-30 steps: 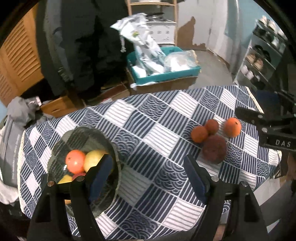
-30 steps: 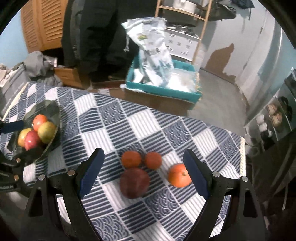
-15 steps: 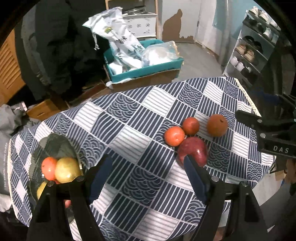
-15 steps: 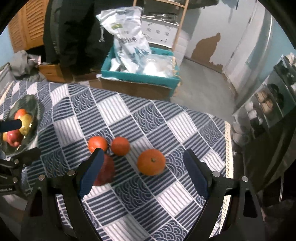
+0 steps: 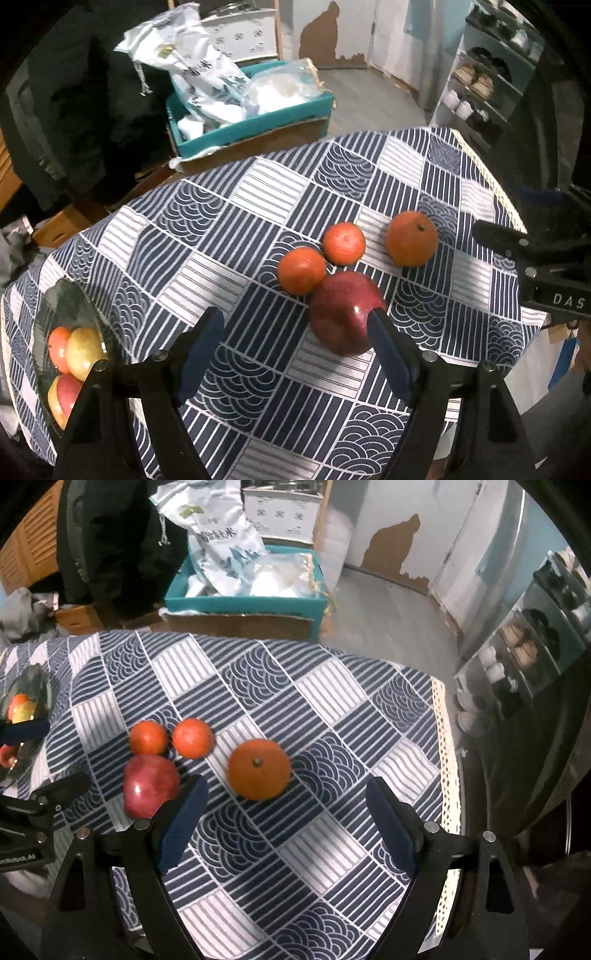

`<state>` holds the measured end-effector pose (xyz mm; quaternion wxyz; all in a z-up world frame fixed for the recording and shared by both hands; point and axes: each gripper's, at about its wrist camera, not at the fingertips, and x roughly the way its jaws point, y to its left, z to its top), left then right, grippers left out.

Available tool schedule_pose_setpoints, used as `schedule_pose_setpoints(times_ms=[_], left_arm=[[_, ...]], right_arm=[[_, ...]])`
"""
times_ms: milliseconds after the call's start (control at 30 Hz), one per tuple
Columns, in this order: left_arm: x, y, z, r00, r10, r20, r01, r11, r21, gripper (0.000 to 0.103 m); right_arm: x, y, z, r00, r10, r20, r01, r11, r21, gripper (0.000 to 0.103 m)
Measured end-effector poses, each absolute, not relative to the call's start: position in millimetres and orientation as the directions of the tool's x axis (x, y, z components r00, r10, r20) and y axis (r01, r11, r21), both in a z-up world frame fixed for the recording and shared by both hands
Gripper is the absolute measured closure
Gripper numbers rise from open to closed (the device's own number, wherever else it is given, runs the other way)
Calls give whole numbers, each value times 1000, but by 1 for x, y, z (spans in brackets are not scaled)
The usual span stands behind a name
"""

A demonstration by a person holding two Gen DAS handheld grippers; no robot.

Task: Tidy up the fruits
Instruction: 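Approach the orange with the right tool while the left tool approaches the red apple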

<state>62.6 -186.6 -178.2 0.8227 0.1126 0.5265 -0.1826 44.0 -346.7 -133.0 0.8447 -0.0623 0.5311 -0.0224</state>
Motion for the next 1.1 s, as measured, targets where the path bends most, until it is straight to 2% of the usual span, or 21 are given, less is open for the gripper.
schedule_pose_setpoints(times_ms=[467, 800, 933, 1100], left_arm=[[70, -219, -220, 288, -229, -930, 468, 881, -72, 22], [83, -227, -250, 220, -248, -943, 443, 887, -130, 22], [85, -229, -259, 204, -261, -943, 456, 878, -145, 31], [82, -232, -258, 215, -257, -942, 477, 869, -128, 31]], right_arm=[[50, -375, -176, 340, -79, -937, 28, 997, -74, 16], [52, -384, -193, 315, -43, -948, 48, 998, -29, 16], [53, -384, -195, 314, -33, -949, 42, 999, -21, 16], [57, -382, -198, 315, -9, -949, 24, 1000, -1, 16]])
